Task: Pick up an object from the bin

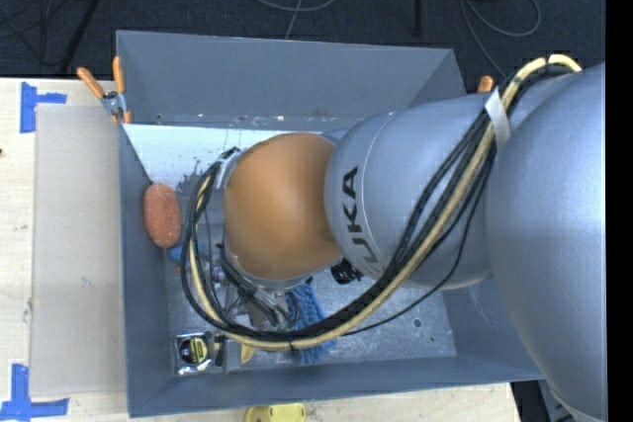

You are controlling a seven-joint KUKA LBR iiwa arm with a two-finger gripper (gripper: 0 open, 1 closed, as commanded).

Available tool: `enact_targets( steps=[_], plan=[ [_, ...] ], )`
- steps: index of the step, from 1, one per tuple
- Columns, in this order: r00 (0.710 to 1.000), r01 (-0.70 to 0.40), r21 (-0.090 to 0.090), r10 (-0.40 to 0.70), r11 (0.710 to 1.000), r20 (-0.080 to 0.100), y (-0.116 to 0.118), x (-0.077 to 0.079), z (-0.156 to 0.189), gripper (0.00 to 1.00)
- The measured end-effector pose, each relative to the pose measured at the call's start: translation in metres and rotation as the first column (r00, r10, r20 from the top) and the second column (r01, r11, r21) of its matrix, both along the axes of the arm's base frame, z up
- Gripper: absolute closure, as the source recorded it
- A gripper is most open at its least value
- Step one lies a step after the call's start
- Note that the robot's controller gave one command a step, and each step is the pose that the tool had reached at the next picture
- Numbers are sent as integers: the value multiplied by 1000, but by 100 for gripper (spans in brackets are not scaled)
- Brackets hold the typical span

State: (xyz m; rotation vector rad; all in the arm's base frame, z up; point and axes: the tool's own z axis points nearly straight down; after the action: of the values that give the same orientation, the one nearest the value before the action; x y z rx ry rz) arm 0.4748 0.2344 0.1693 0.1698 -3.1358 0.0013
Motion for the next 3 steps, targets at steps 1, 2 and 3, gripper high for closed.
enact_targets(
  steps=[1, 2, 3],
  plan=[
    [990, 142, 0, -142, 990, -1, -10, 5, -25, 0],
    [988, 156, 0, -156, 988, 0, -15, -1, -60, 0],
    [993, 119, -1, -119, 993, -2, -16, -2, -70, 0]
  ],
)
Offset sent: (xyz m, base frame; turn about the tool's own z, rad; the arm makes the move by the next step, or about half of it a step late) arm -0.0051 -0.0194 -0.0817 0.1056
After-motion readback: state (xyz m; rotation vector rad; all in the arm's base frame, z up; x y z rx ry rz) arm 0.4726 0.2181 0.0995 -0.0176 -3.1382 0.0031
